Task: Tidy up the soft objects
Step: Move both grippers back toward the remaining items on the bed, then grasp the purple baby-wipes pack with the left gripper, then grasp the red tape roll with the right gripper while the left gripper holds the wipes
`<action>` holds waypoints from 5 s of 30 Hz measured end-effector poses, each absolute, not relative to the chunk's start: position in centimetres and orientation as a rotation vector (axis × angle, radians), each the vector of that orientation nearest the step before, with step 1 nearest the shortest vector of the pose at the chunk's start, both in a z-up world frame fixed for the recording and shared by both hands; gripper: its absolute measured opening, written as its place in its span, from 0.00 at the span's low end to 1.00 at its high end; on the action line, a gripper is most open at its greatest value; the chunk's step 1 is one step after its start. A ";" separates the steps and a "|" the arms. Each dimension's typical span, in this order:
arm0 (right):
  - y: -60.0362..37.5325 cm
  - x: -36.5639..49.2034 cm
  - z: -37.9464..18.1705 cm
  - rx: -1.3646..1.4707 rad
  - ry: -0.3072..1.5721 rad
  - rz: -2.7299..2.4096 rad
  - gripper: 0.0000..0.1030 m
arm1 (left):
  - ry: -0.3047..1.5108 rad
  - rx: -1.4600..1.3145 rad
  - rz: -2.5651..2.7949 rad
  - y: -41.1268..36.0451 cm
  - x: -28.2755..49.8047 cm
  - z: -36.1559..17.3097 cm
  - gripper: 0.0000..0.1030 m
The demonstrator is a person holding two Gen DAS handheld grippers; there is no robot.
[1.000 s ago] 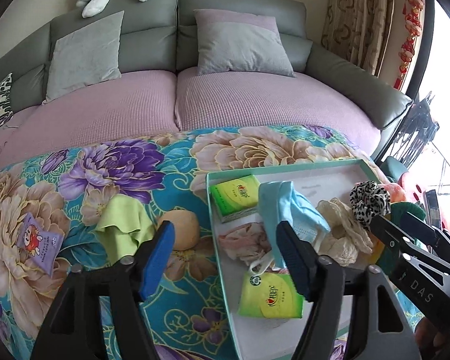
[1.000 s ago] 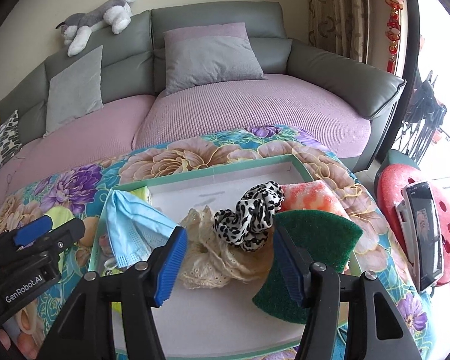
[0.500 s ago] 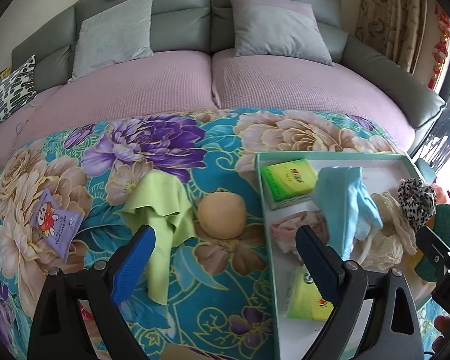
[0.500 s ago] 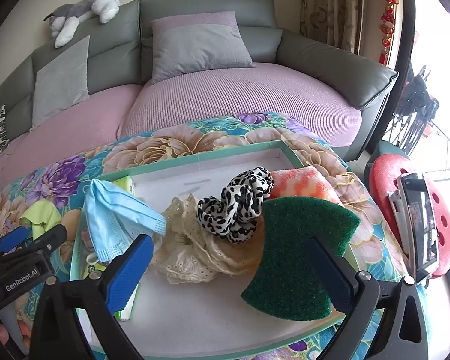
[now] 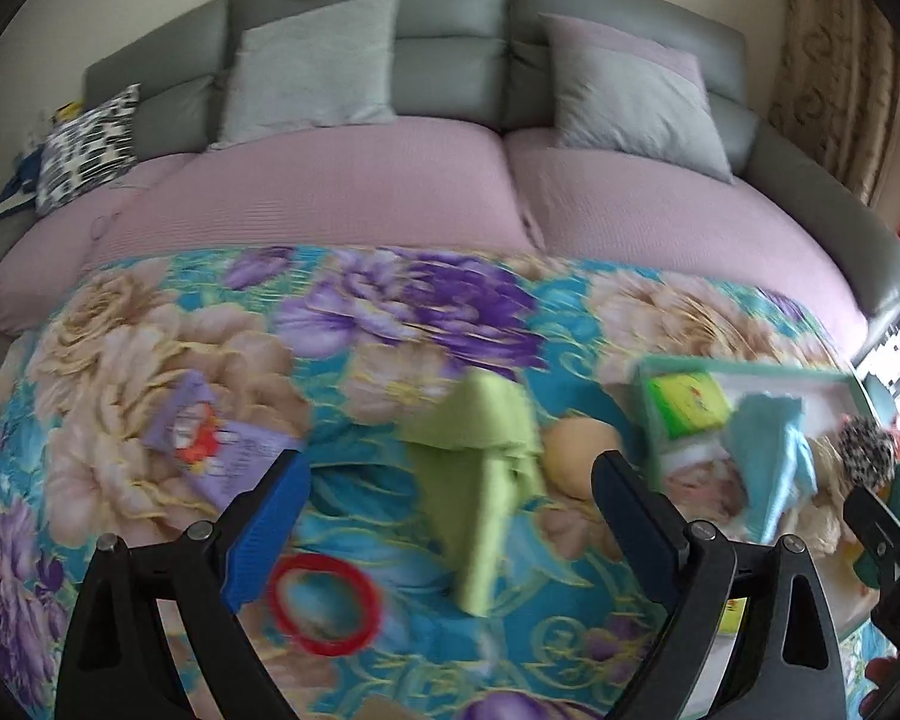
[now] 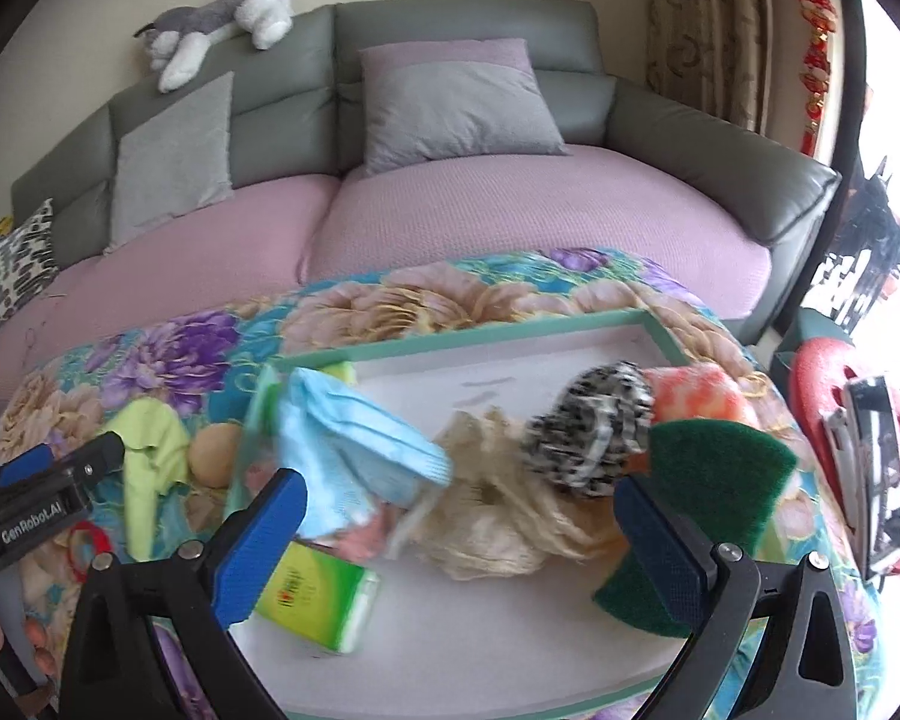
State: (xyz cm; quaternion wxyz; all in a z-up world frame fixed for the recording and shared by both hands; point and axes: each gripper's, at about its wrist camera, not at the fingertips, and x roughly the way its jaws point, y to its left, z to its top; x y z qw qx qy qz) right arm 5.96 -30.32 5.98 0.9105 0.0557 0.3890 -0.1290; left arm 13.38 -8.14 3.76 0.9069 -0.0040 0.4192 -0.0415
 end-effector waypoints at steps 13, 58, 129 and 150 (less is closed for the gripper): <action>-20.2 9.4 4.8 0.064 0.823 -0.041 1.00 | 0.856 -0.146 0.244 6.9 12.1 3.6 0.92; -15.4 15.6 0.6 -0.033 0.885 0.018 1.00 | 0.997 -0.144 0.195 3.7 20.7 -4.9 0.92; -6.1 10.5 -3.6 -0.133 1.004 0.256 0.70 | 0.953 -0.341 0.183 10.9 9.0 -2.3 0.17; -6.5 10.2 -2.6 -0.101 0.937 0.267 0.54 | 0.947 -0.293 0.164 9.5 9.3 -1.5 0.17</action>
